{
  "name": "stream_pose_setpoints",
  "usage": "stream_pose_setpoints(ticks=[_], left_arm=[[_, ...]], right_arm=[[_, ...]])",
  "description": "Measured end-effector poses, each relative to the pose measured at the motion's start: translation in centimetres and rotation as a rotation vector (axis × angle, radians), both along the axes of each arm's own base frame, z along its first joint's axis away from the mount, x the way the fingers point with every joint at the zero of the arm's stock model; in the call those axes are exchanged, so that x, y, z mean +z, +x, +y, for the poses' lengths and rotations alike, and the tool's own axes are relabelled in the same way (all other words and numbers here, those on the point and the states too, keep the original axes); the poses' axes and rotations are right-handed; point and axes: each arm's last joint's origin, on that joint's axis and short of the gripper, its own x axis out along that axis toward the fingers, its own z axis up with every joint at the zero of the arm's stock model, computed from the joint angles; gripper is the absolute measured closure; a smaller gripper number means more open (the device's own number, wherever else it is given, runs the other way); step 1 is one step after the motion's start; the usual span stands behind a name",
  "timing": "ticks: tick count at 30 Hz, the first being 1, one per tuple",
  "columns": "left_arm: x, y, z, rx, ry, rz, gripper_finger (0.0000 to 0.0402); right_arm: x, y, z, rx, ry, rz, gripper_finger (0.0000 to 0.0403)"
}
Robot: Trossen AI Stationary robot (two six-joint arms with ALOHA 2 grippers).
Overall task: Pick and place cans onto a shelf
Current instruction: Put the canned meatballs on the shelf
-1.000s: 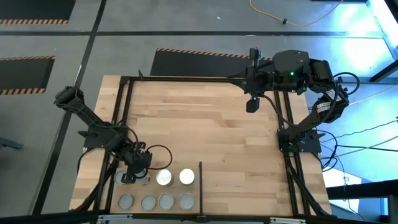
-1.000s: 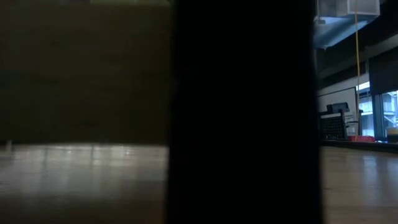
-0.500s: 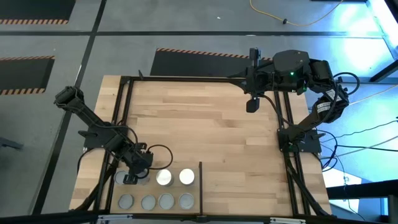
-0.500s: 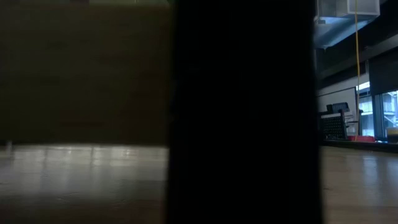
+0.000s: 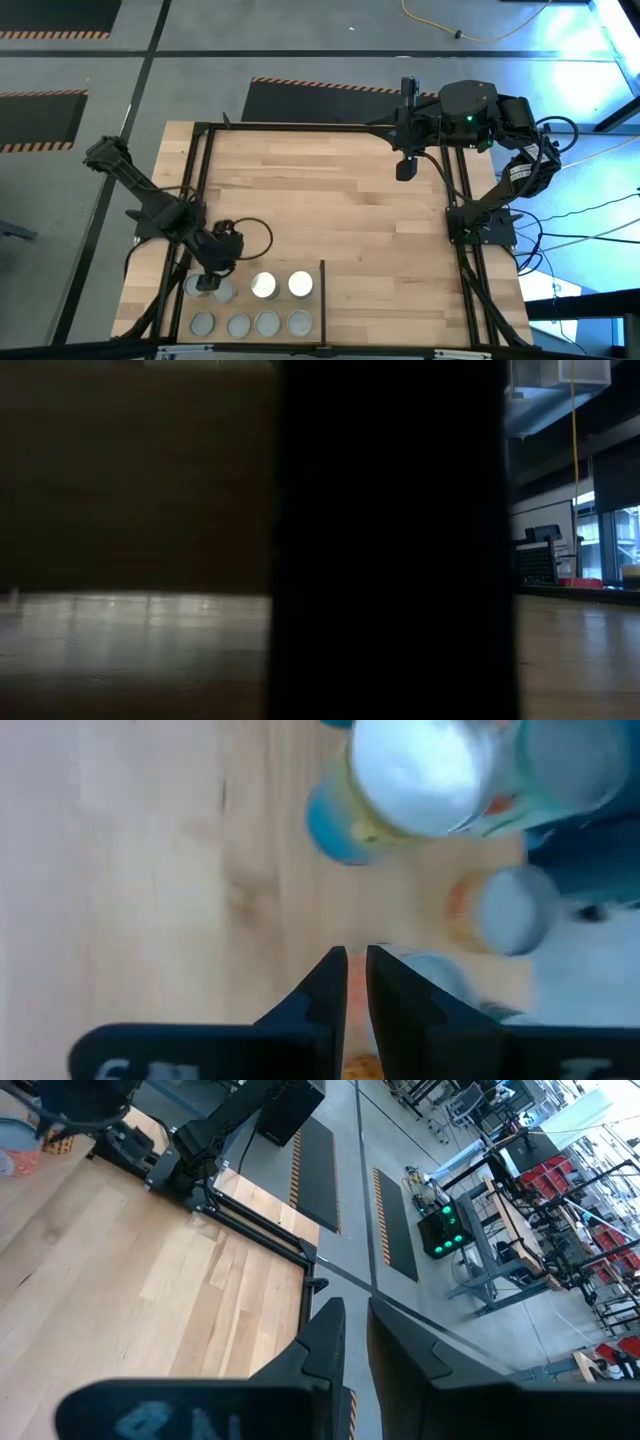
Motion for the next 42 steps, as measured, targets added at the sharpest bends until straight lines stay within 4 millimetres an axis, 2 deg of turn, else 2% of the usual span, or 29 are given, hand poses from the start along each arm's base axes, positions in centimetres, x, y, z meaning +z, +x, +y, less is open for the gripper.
stream_pose_setpoints(ticks=[5, 8, 15, 26, 32, 42], left_arm=[[2.6, -0.1, -0.8, 0.052, -0.226, 0.08, 0.0367], [3.1, -0.6, -1.7, 0.04, -0.3, 0.116, 0.0368], [0.6, -1.1, -3.5, 0.043, -0.233, 0.232, 0.0398], [-3.9, -0.4, -4.3, 0.003, -0.064, 0.304, 0.0401], [-4.5, -0.1, -4.5, -0.046, -0.064, 0.269, 0.0401], [-5.0, 0.5, -3.6, -0.051, -0.007, 0.232, 0.0401]], right_arm=[[0.0, 0.0, 0.0, 0.0, 0.0, 0.001, 0.0353], [0.0, 0.0, 0.0, 0.0, 0.0, 0.001, 0.0353], [-0.1, 0.0, 0.0, 0.006, 0.002, 0.007, 0.0353], [-0.1, 0.0, 0.0, 0.007, 0.003, 0.007, 0.0353], [-0.1, 0.0, 0.0, 0.007, 0.003, 0.006, 0.0353], [-0.1, 0.0, 0.0, 0.007, 0.003, 0.006, 0.0353]])
